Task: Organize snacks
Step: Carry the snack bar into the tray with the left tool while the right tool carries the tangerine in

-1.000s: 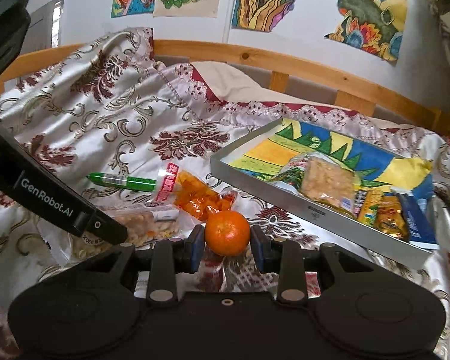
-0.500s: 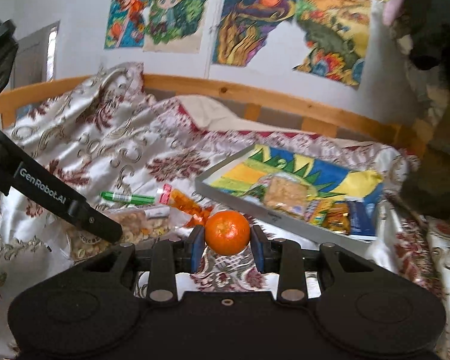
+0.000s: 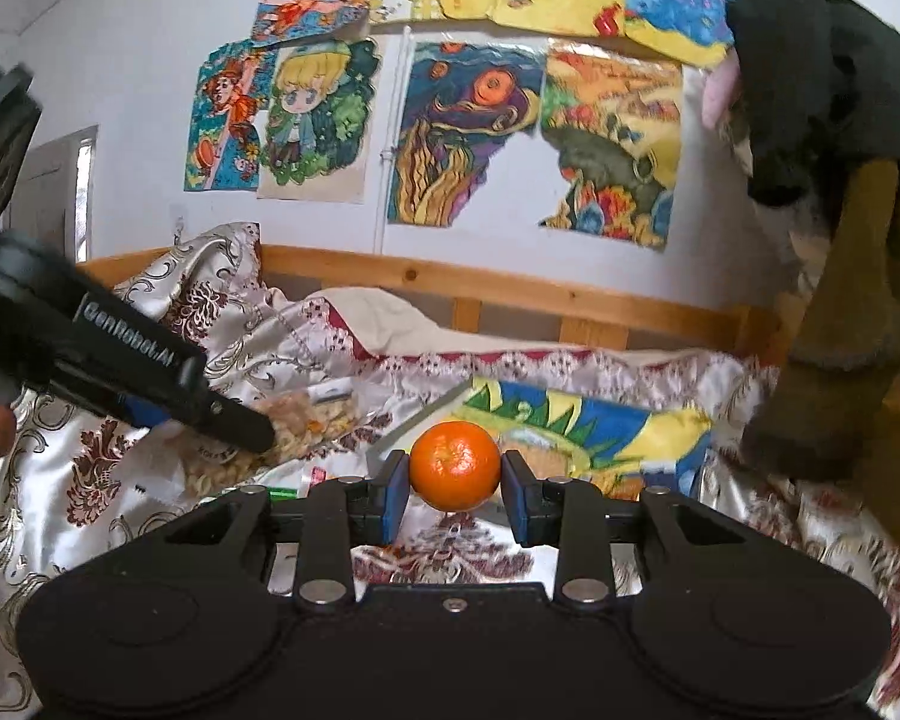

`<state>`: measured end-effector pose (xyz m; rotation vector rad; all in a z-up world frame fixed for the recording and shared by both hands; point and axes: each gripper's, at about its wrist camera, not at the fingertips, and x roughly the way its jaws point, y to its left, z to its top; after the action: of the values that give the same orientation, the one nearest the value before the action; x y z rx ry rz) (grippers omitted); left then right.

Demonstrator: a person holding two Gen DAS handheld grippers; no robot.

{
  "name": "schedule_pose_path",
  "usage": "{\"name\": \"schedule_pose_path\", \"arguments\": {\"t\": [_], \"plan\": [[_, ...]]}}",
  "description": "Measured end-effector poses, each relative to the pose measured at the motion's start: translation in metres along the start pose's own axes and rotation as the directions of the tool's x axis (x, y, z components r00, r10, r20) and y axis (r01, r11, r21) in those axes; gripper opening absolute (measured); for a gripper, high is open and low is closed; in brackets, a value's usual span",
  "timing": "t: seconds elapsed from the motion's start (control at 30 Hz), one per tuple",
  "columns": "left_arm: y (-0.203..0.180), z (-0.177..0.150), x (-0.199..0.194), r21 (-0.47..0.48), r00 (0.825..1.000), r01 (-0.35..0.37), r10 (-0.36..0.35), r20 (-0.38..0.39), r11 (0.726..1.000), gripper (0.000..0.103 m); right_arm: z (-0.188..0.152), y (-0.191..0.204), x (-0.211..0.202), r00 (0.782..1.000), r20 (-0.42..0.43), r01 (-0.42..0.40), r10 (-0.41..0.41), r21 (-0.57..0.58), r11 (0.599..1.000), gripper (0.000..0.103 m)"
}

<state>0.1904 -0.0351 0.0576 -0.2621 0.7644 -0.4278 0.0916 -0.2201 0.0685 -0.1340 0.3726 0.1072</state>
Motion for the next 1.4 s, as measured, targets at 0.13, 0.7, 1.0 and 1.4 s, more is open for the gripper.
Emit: {"name": "schedule_pose_path", "arguments": {"t": [0.13,0.7,1.0,1.4], "plan": [[-0.008,0.016,-0.001,0.013,0.998,-0.009,0.008,0.055,1.0,0.037,0.005,-0.003,0.009,0.999,0.041,-0.005,0.008,-0.059,0.998,0.035],[-0.018,0.067,0.148,0.013,0.998,-0.015,0.014,0.063,1.0,0.037,-0.032,-0.07,0.139,0.99,-0.016,0.14,-0.14,-0.046,0.989,0.035],[-0.037,0.079,0.244,0.052,0.999,0.036,-0.036,-0.013,0.998,0.037,-0.056,-0.103,0.209,0.974,-0.115,0.194,-0.194,-0.015,0.981,0.035],[-0.08,0.073,0.31,0.14,0.997,0.069,-0.063,-0.042,0.988,0.037,-0.078,-0.134,0.232,0.955,-0.209,0.236,-0.212,0.098,0.967,0.035]]}}
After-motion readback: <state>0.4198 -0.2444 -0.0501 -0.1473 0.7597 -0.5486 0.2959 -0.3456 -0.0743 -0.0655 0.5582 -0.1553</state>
